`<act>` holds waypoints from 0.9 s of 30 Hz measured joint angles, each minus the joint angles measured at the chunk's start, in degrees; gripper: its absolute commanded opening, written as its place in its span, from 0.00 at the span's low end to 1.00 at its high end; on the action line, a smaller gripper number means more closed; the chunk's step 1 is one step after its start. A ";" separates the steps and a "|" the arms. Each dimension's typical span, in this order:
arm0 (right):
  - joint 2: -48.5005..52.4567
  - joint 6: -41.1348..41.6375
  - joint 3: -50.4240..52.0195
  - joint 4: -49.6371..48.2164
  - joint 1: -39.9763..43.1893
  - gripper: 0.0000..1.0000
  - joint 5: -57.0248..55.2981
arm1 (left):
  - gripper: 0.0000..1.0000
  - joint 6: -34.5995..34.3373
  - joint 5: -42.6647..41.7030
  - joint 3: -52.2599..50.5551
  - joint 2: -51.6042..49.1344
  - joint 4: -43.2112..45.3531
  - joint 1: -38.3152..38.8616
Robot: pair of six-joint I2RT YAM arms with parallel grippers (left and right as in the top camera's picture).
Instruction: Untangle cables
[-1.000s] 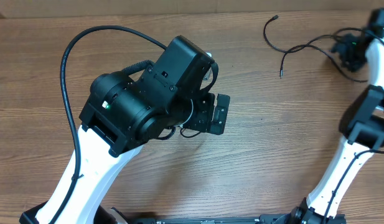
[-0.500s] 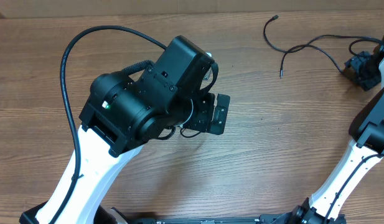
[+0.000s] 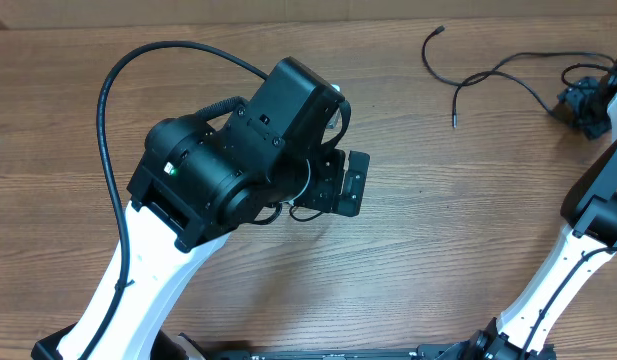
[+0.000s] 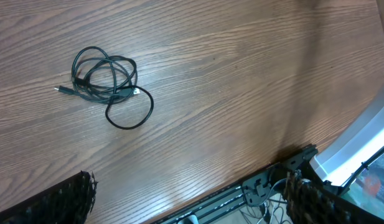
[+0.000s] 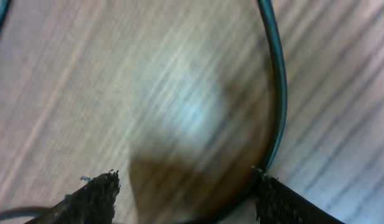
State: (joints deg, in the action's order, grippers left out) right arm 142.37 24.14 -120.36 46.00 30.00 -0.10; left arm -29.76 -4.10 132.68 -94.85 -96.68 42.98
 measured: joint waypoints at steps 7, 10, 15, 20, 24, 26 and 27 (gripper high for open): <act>0.59 -0.81 0.02 -5.66 -0.72 0.83 4.00 | 0.99 0.00 0.00 0.00 0.00 0.02 0.00; 1.29 -1.31 0.02 -7.15 -1.46 0.85 4.90 | 0.99 0.00 0.00 0.00 0.00 0.02 0.00; 1.46 -2.97 0.02 -8.07 -2.01 0.91 7.06 | 1.00 -0.02 0.00 0.00 0.00 0.04 0.00; 1.49 -5.95 -1.77 -3.41 -1.68 0.97 9.14 | 0.99 -0.02 0.00 0.00 0.00 0.33 0.00; 1.29 -6.29 -4.52 1.36 -0.20 1.00 9.81 | 1.00 -0.02 0.00 0.00 0.00 0.48 0.00; 0.48 -5.51 -5.14 3.08 0.94 1.00 9.73 | 1.00 0.00 -0.02 0.00 0.00 0.48 0.00; 0.04 -5.05 -5.22 4.04 1.44 1.00 9.68 | 0.99 -0.02 0.00 0.00 0.00 0.48 0.00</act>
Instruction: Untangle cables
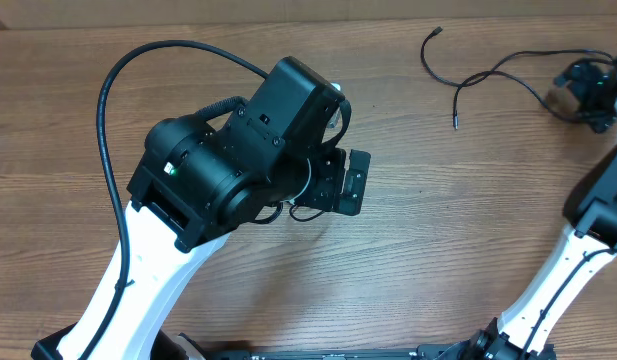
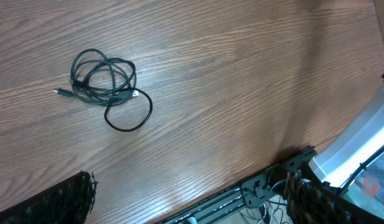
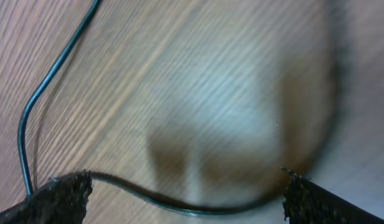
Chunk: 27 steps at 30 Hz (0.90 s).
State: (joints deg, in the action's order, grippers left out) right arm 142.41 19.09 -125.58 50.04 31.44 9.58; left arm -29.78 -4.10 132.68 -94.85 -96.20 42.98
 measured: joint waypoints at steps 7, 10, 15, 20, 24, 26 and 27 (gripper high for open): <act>-3.28 2.60 0.37 4.07 3.32 1.00 -3.48 | 1.00 0.00 -0.02 0.00 0.00 -0.02 0.00; -3.39 3.08 3.74 1.22 2.99 1.00 -3.91 | 1.00 0.02 -0.02 0.00 0.00 -0.04 0.00; -3.39 3.32 9.70 -3.50 1.79 1.00 -3.96 | 1.00 0.02 -0.02 0.00 0.00 -0.04 0.00; -3.91 3.32 12.81 -9.53 0.55 1.00 -4.37 | 1.00 0.02 0.00 0.00 0.00 -0.02 0.00; -4.35 3.32 14.73 -13.86 -0.02 1.00 -4.24 | 1.00 0.02 0.00 0.00 0.00 -0.04 0.00; -4.37 3.32 15.43 -16.31 -0.20 1.00 -3.43 | 1.00 0.02 -0.02 0.00 0.00 -0.02 0.00; -4.37 3.32 15.61 -17.29 -0.31 1.00 -2.95 | 1.00 0.02 0.00 0.00 0.00 -0.04 0.00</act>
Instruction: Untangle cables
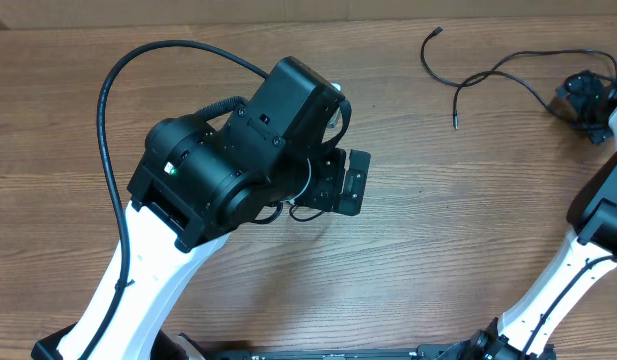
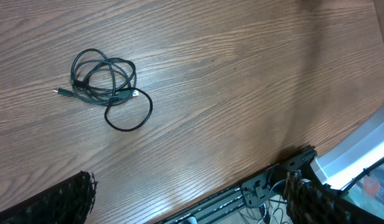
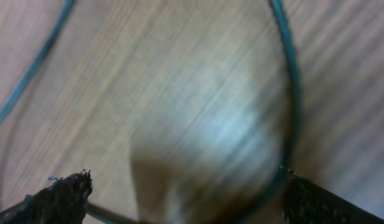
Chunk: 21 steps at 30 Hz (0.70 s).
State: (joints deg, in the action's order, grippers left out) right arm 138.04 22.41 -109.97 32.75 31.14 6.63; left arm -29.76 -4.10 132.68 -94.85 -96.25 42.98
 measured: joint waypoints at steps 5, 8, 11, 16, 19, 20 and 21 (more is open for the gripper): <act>0.02 0.07 0.90 -3.89 -1.25 1.00 2.58 | 0.99 0.00 -0.02 0.00 0.00 0.02 0.00; 0.02 0.04 0.98 -5.35 -2.75 1.00 3.54 | 1.00 0.00 0.00 0.00 0.00 0.02 0.00; 0.02 -0.92 0.98 -5.77 -4.09 1.00 4.07 | 1.00 0.00 0.00 0.00 0.00 0.00 0.00; 0.02 -3.67 -0.02 -1.36 -4.74 1.00 3.87 | 0.99 0.00 0.00 0.00 0.00 -0.07 0.00; -0.15 -4.48 -2.14 3.45 -3.65 1.00 3.61 | 0.99 0.00 0.00 0.00 0.00 -0.26 0.00; -0.57 -4.59 -3.26 5.22 -2.97 1.00 3.54 | 0.99 0.00 -0.02 0.00 0.00 -0.26 0.00; -1.16 -4.66 -4.02 6.86 -2.34 1.00 3.54 | 1.00 0.00 -0.02 0.00 0.00 -0.24 0.00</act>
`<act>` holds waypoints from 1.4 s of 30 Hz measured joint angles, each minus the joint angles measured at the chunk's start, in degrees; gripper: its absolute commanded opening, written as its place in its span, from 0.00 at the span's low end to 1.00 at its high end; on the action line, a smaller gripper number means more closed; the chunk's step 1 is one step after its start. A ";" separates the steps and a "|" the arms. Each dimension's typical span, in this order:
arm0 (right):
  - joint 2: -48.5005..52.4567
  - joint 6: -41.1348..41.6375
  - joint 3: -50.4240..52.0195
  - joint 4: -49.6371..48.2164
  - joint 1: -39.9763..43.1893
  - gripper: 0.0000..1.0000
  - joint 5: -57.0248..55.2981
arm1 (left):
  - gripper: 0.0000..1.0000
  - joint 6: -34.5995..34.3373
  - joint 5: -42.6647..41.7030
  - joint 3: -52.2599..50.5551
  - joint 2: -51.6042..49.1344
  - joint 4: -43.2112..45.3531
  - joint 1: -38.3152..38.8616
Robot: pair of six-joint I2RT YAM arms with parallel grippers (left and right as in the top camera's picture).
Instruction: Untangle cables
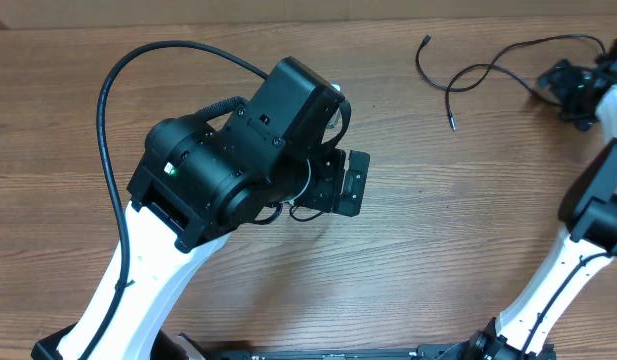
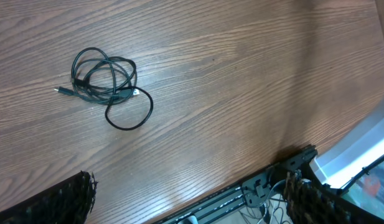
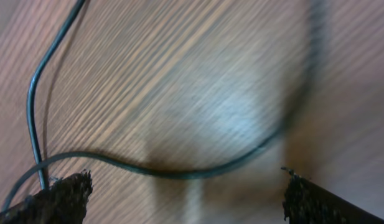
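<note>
A loose black cable [image 1: 485,68] lies across the far right of the table, one end at the back and one end nearer me. My right gripper [image 1: 571,88] hovers low at its right part, and in the wrist view the cable [image 3: 179,172] runs across just ahead of my open right gripper [image 3: 185,180]. A second, tangled black cable coil [image 2: 104,82] lies below my open left gripper [image 2: 188,183], well ahead of its fingers. In the overhead view my left gripper [image 1: 350,185] and its arm hide most of that coil.
The wooden table [image 1: 468,250] fills the overhead view. Its front edge with a black rail and wiring [image 2: 260,190] shows under the left wrist. The left arm's thick black hose [image 1: 110,100] arcs over the table's left side.
My right gripper has shifted slightly up and left. The loose cable has moved with it: its right part now arcs toward the back edge and its far end sits further left. The left arm is unchanged.
The left gripper stayed open above the tangled coil throughout. The right gripper stood low over the loose cable's right end, then further back, then nearer again, and now back and left. The cable now lies shifted toward the back left.
</note>
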State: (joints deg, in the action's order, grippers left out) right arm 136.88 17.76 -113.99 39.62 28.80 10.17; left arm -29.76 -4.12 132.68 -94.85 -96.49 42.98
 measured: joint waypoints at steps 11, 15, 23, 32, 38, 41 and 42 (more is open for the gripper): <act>-23.47 0.94 -5.31 15.47 5.27 1.00 6.71 | 1.00 0.00 0.00 0.00 0.00 -0.17 -0.04; -32.44 1.68 -6.23 26.34 4.07 1.00 14.12 | 1.00 -0.02 0.00 -0.02 0.57 -0.17 -1.70; -37.68 -1.42 -6.45 49.75 -4.07 1.00 25.51 | 1.00 -0.04 0.09 -0.22 6.58 -0.20 -10.12; -37.51 -7.37 -5.07 57.40 -21.22 0.95 27.17 | 1.00 -0.02 4.20 -1.53 9.22 -0.22 -12.68; -37.51 -7.08 -2.40 56.83 -36.85 0.92 19.50 | 1.00 0.09 7.13 -7.96 8.98 -0.20 -15.34; -37.48 -5.70 -0.46 56.46 -41.75 0.92 16.24 | 0.99 0.09 6.19 -10.05 8.63 -0.24 -18.95; -37.48 -5.18 0.22 55.93 -43.12 0.92 15.28 | 0.99 0.09 5.57 -10.36 8.55 -0.22 -20.46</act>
State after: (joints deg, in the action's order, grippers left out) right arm 99.39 12.58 -113.78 95.55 -14.33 25.45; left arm -29.67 1.45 122.32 -86.30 -96.71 22.52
